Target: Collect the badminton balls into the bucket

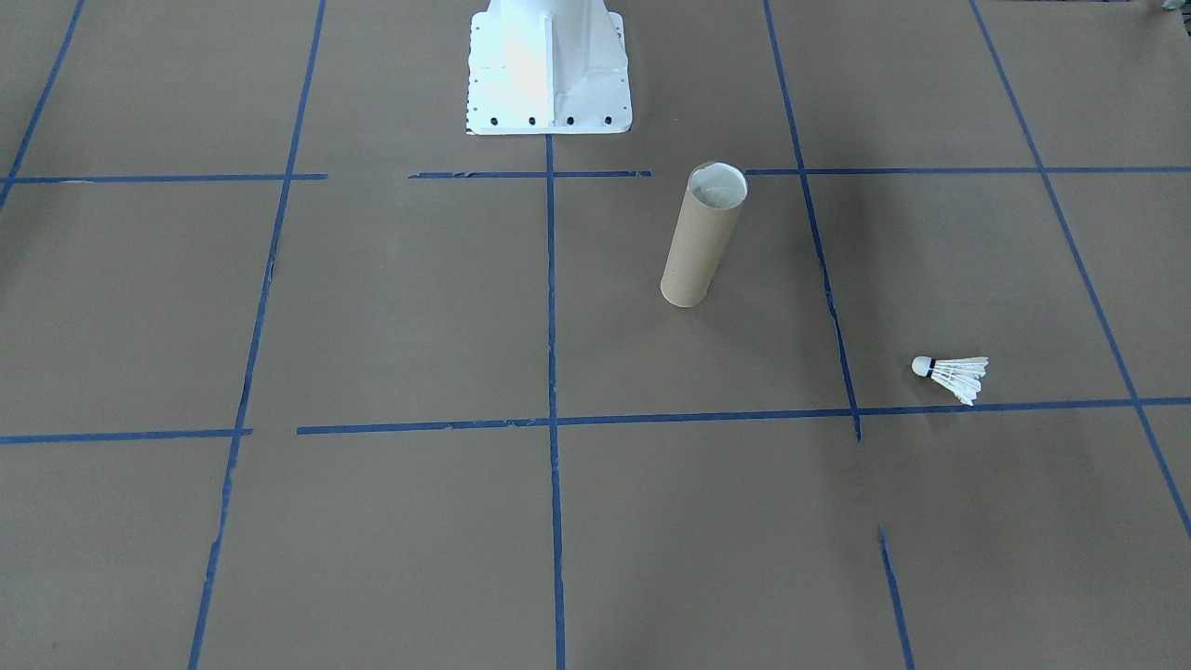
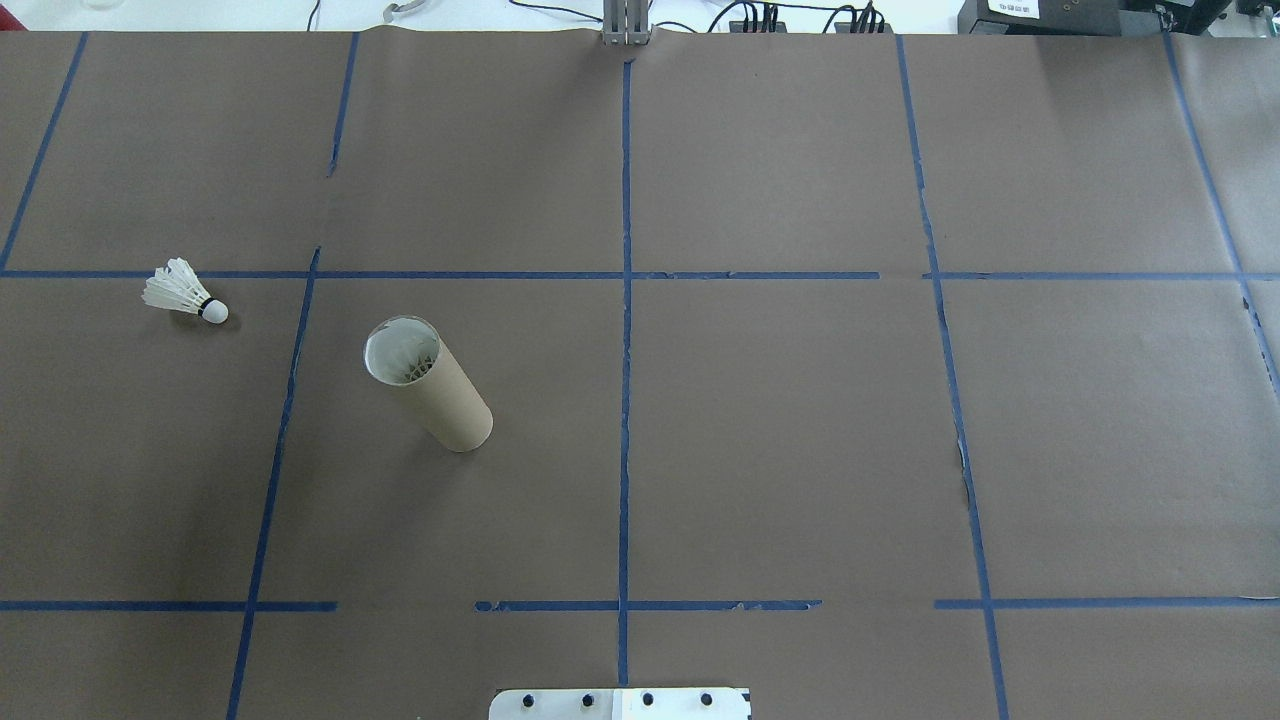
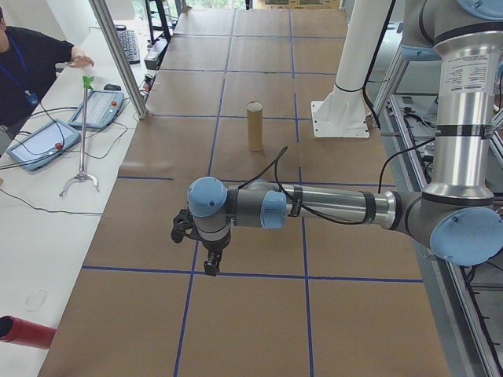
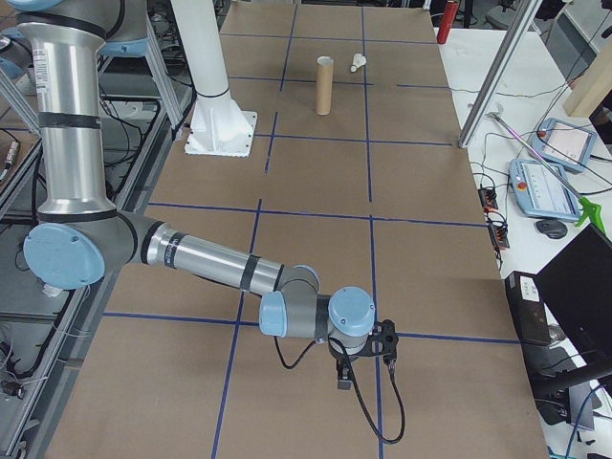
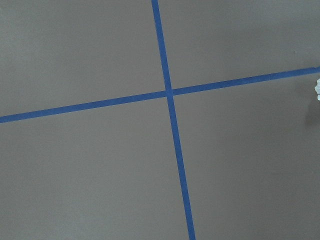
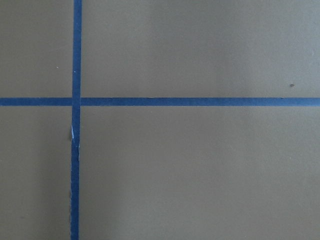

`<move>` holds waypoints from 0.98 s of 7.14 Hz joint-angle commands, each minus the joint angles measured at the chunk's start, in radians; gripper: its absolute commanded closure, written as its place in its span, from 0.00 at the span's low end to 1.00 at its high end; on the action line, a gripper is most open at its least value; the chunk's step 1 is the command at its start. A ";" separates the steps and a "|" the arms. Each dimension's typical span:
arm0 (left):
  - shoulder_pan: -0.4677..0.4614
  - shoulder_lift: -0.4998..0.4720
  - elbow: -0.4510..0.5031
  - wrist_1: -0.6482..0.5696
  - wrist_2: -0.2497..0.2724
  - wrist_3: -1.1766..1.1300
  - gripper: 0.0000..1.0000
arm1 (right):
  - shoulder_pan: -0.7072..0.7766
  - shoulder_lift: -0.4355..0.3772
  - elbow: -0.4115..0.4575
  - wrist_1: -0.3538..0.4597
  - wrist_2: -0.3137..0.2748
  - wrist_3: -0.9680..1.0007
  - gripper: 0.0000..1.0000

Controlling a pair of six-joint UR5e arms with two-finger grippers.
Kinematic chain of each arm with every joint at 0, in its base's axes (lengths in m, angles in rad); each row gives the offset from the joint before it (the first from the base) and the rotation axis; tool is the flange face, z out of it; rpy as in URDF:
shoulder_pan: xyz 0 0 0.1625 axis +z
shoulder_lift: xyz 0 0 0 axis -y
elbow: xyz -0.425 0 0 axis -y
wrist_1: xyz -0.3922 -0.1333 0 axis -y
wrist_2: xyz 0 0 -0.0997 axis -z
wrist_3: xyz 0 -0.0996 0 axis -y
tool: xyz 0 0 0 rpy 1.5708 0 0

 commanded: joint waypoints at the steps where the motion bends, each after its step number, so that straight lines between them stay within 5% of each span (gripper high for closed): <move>1: 0.000 -0.004 -0.005 -0.002 0.006 -0.002 0.00 | 0.000 0.000 0.000 0.000 0.000 -0.001 0.00; 5: 0.006 -0.187 0.069 -0.046 0.010 -0.011 0.00 | 0.000 0.000 0.000 0.000 0.000 -0.001 0.00; 7: 0.007 -0.246 0.218 -0.303 -0.001 -0.141 0.00 | 0.000 0.000 0.000 0.000 0.000 -0.001 0.00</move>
